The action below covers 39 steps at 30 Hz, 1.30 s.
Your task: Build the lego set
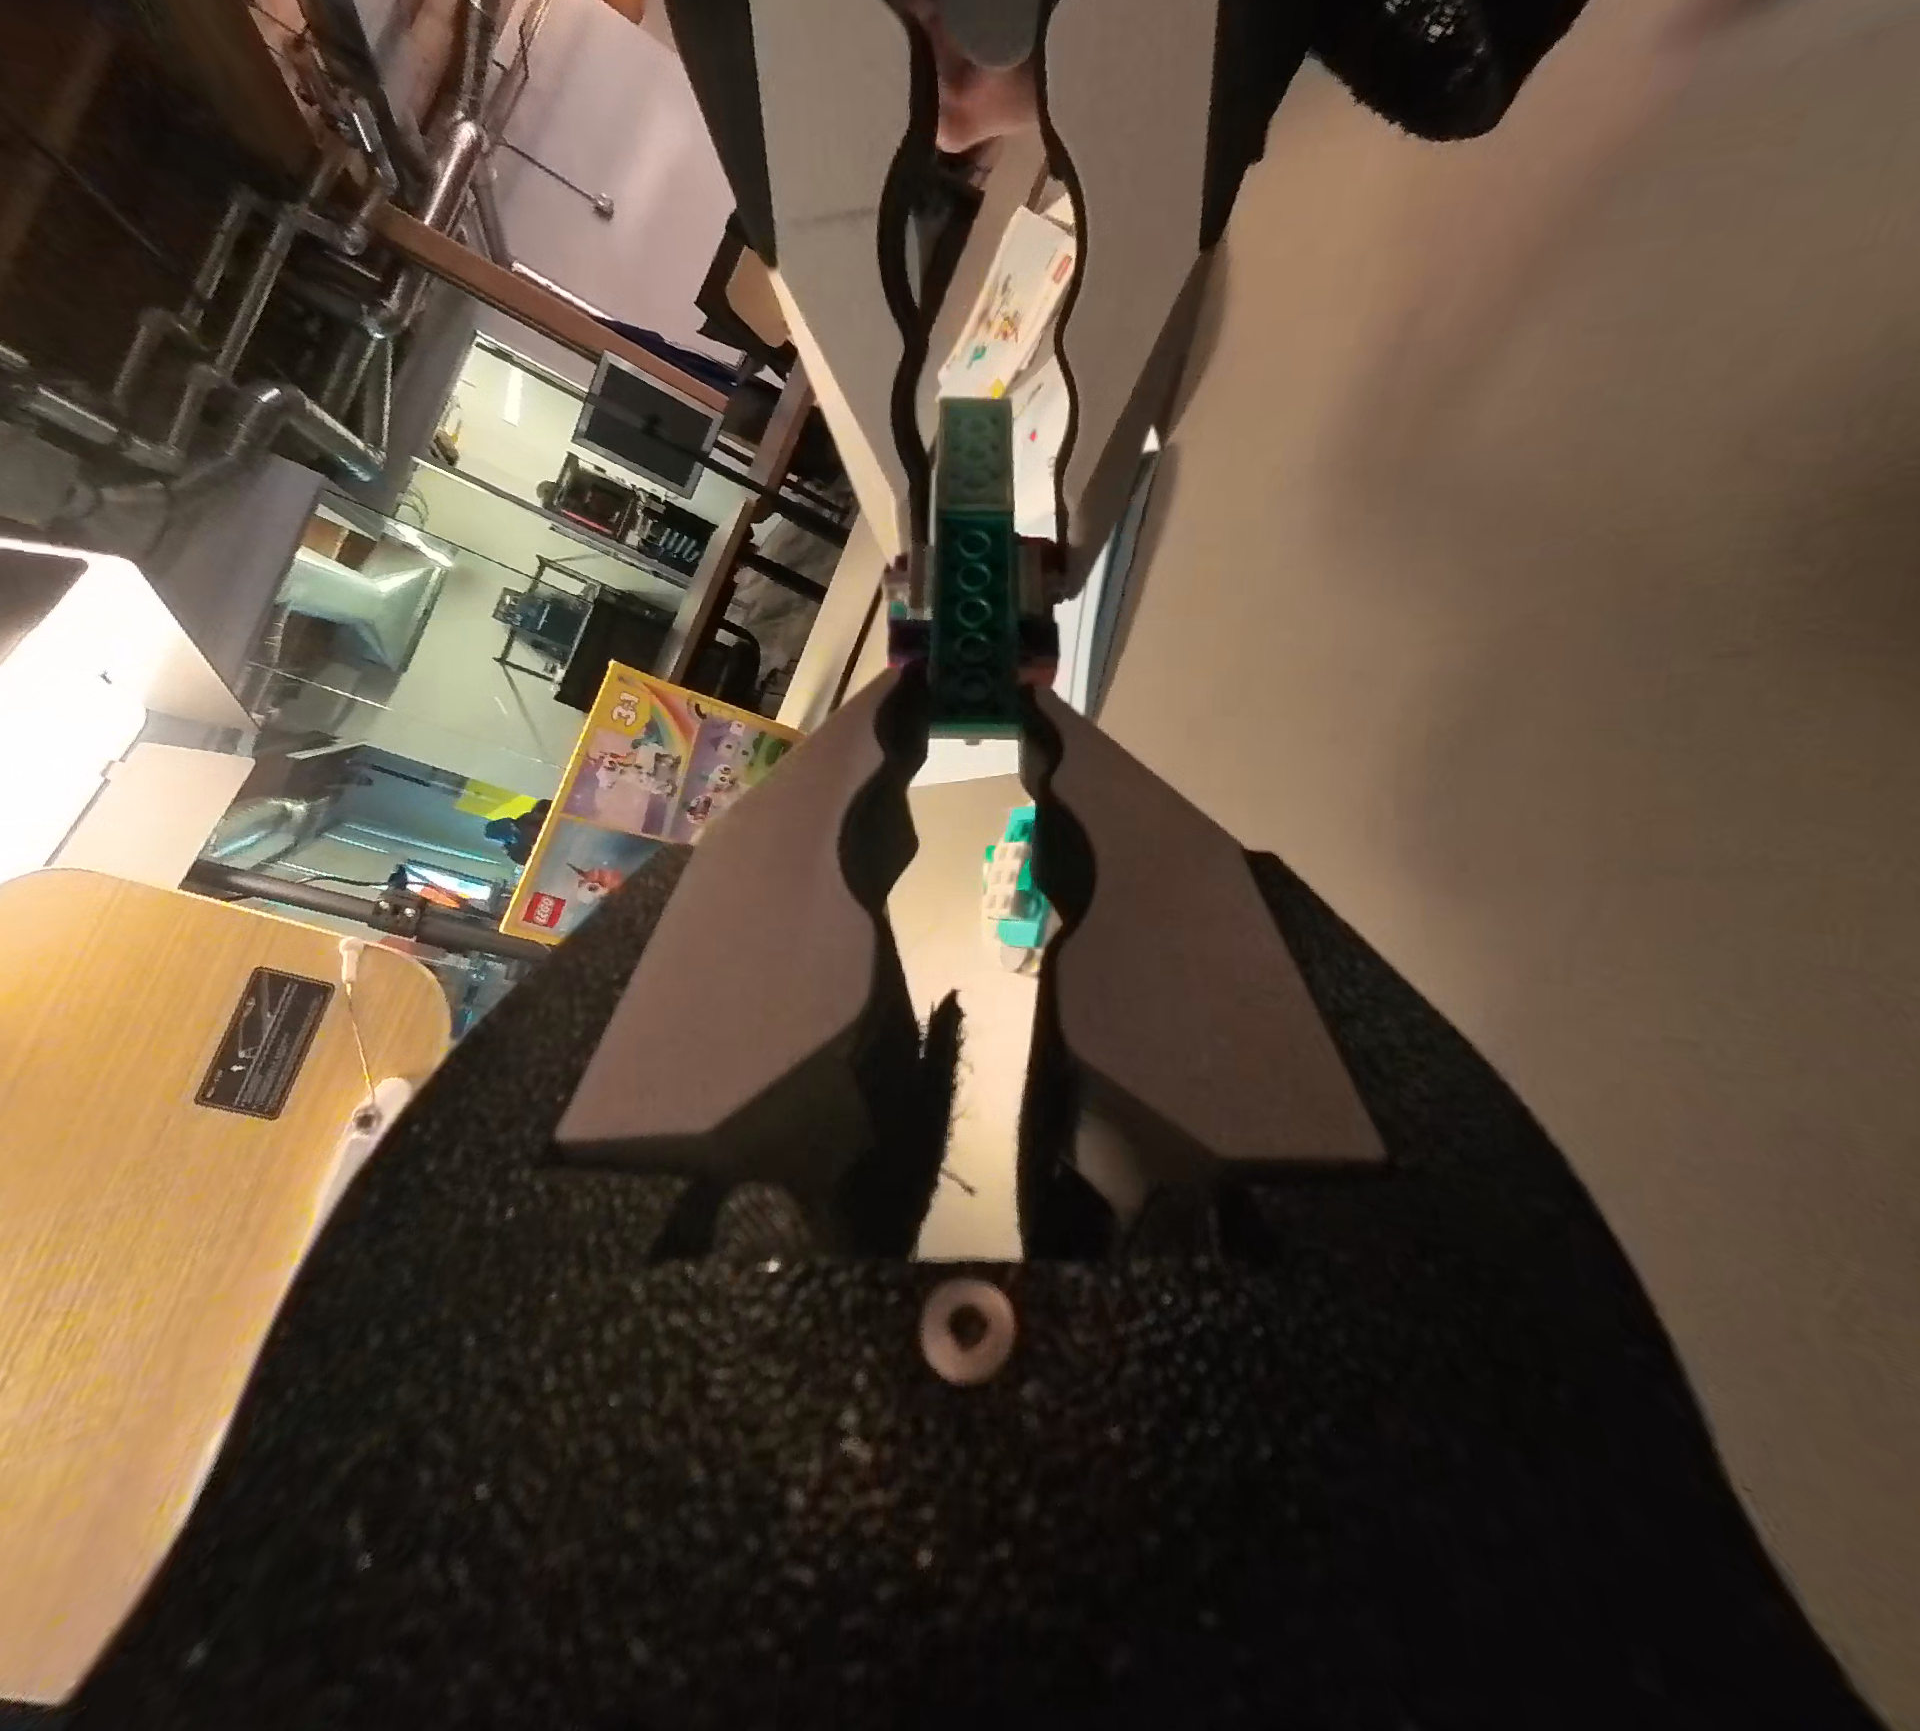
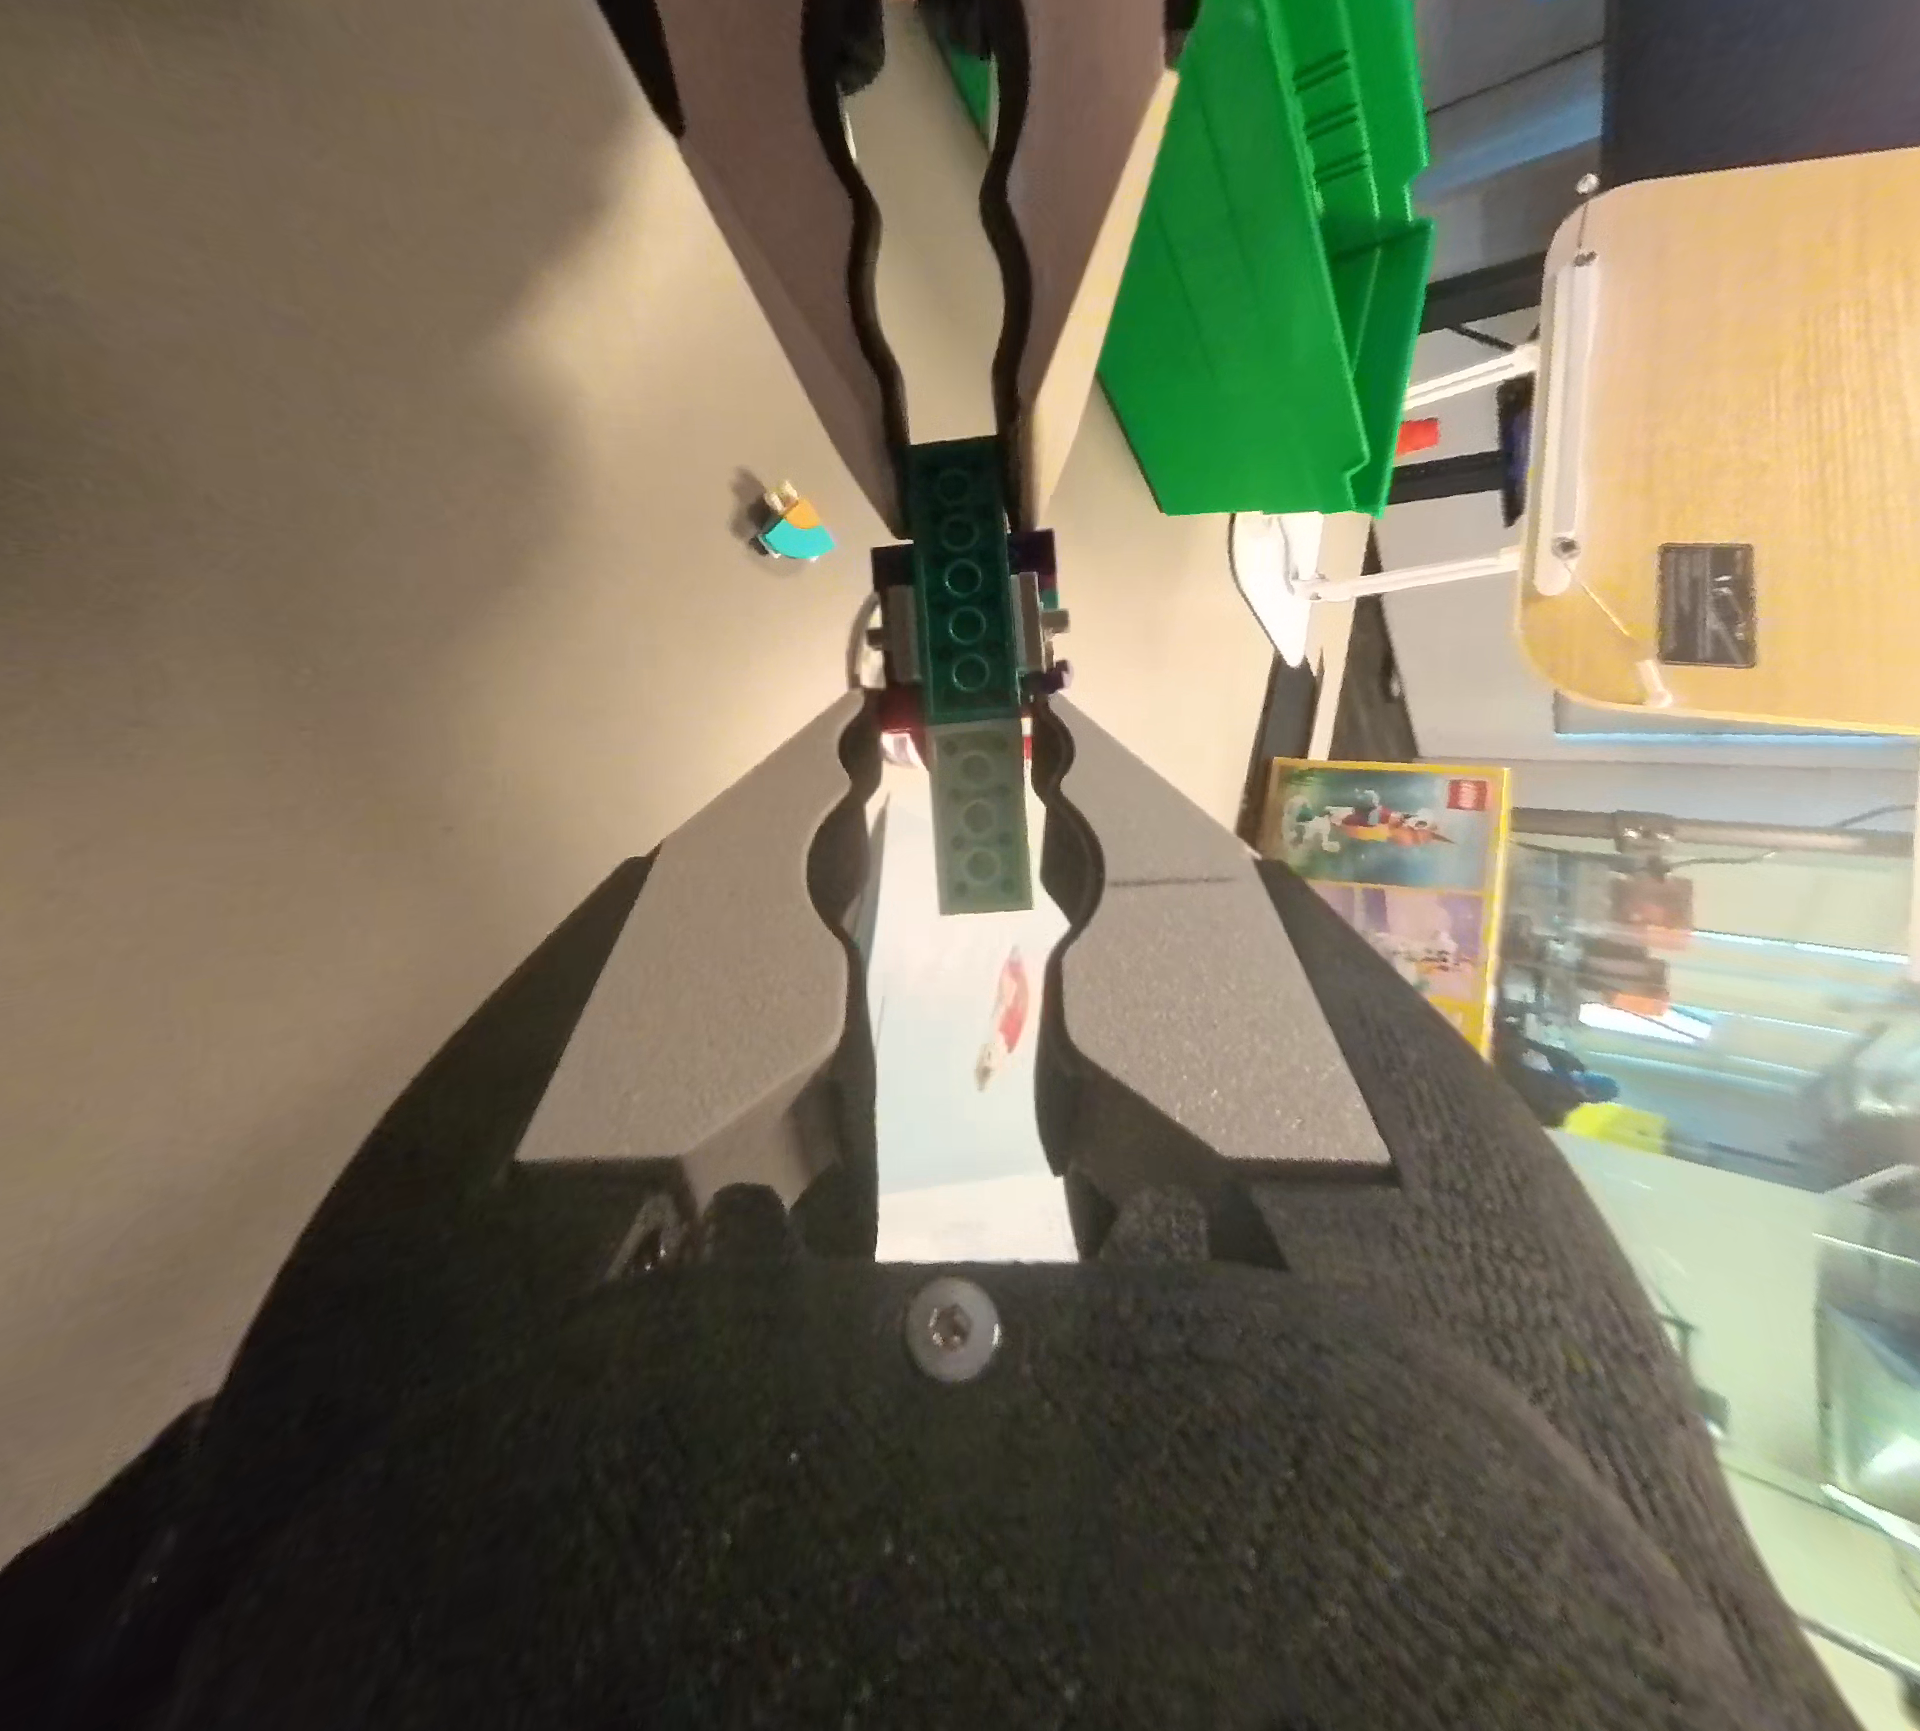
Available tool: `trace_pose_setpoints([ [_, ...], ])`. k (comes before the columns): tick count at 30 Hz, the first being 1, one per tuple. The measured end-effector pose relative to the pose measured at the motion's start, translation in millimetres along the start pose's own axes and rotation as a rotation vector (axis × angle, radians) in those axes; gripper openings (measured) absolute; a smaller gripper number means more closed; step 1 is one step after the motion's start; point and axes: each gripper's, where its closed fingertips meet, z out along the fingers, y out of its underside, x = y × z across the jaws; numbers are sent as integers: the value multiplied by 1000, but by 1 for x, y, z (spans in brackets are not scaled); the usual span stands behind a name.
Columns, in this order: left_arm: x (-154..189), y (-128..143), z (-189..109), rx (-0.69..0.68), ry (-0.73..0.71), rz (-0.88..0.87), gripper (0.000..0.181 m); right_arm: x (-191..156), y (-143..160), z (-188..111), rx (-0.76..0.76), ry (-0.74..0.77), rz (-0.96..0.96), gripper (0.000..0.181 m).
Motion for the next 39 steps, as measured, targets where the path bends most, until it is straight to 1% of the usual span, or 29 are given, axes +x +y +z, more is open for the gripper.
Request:
trace_pose_setpoints([
  [5,-1,-1,0,13,-5,34,15,1,2,-2,-32,33,-111,27],
  [11,0,-4,0,36,-2,56,15,2,1,-6,-38,43,-157,33],
  [18,-1,-9,0,54,-9,64,15,2,-2,-9,-38,39,-203,34],
  [24,0,-11,-1,65,-4,70,15,1,-4,-11,-17,20,-248,35],
  [28,3,-13,-3,78,8,89,15,-3,-7,-14,18,-28,-271,35],
  [35,7,-15,-2,88,22,89,15,-7,-6,-16,20,-116,-230,33],
  [39,7,-17,-3,106,19,74,15,-8,-8,-19,56,-178,-96,33],
])
